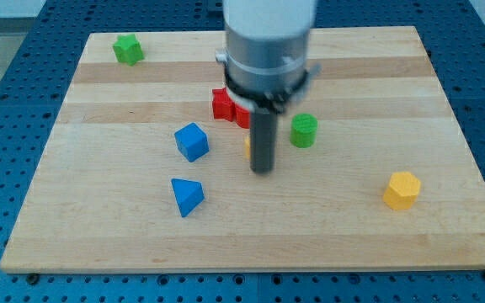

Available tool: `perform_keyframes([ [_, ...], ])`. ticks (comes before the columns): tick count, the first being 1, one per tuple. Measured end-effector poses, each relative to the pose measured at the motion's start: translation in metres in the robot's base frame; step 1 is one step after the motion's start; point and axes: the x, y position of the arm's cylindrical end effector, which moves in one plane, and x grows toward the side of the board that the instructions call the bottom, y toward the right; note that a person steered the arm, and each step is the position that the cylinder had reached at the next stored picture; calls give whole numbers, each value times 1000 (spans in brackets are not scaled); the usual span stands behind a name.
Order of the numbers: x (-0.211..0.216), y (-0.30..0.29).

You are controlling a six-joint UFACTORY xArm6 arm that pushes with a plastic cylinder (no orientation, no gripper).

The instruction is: Move the yellow heart on top of red circle

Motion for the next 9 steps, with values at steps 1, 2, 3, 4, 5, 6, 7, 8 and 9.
perform_keyframes([
  [1,-16,-16],
  [2,-5,-14],
  [3,-10,3],
  [4,-40,-51],
  [5,-43,-36],
  [6,-43,43],
  [7,-66,59],
  [8,-70,69],
  [9,-68,112],
])
